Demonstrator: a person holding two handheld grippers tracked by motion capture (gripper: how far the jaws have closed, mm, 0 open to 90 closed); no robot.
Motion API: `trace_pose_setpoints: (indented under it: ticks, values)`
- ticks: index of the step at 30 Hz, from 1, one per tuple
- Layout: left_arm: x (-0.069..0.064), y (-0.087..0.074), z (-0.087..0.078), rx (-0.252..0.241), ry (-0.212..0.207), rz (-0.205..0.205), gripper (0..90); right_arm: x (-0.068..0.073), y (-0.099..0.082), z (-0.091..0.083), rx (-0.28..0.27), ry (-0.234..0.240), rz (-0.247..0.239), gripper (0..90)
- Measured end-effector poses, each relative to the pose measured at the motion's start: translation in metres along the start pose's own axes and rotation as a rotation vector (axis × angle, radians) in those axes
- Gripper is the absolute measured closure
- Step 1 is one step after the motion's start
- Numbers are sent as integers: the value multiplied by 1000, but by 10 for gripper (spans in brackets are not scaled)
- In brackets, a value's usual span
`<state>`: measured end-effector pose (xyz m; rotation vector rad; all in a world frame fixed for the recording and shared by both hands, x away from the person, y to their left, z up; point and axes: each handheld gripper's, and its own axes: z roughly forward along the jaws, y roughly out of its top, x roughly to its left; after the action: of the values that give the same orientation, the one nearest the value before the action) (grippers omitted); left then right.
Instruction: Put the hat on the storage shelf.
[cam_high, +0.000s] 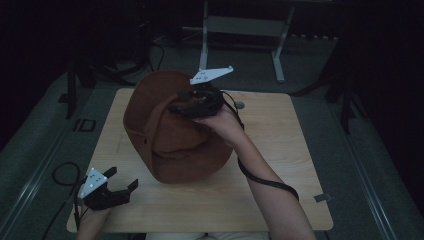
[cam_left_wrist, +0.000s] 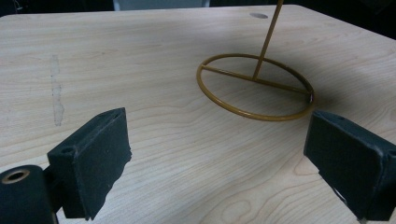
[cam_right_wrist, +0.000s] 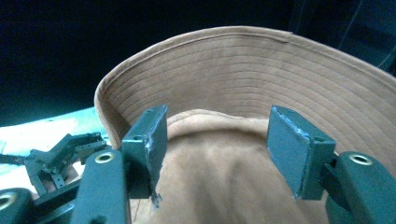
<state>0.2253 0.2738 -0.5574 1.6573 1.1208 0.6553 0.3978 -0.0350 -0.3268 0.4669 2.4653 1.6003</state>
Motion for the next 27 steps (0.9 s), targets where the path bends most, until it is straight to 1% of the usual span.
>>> trace_pose_setpoints:
  ticks: [1,3,6,7,8,10,11,12,15,16,18,22,24,27]
  values:
    - [0,0,0,-1,0,2,76,-1,-1,-3,-5,-1,6,355]
    - [-1,-1,1,1,1,9,76,-2,-4,-8,-3,3,3,308]
    - [-2,-2,2,3,4,22,76,-3,-7,-13,8,5,-2,289]
    - [-2,-2,2,4,5,24,76,-4,-12,-20,2,-1,-2,248]
    - [-2,-2,3,3,8,26,76,-5,-14,-22,-3,0,2,226]
    - [-2,-3,3,2,8,27,76,-8,-19,-29,-25,22,24,191]
    - [-2,-3,4,3,12,32,76,-9,-20,-31,-21,33,19,144]
    - [-3,-3,4,6,10,36,76,-9,-22,-34,-21,40,15,142]
    - [-4,-4,5,8,8,42,76,-11,-29,-43,-46,35,24,137]
    - [-4,-5,6,8,8,42,76,-11,-31,-45,-48,31,24,139]
    - [-3,-5,6,3,7,37,76,-12,-35,-49,-35,7,13,139]
    - [-2,-6,7,0,6,40,76,-15,-45,-60,-39,-40,6,140]
    - [-3,-7,7,-6,11,47,76,-17,-49,-64,-43,-52,5,139]
    - [-3,-8,7,-5,8,54,76,-19,-57,-72,-42,-86,-3,139]
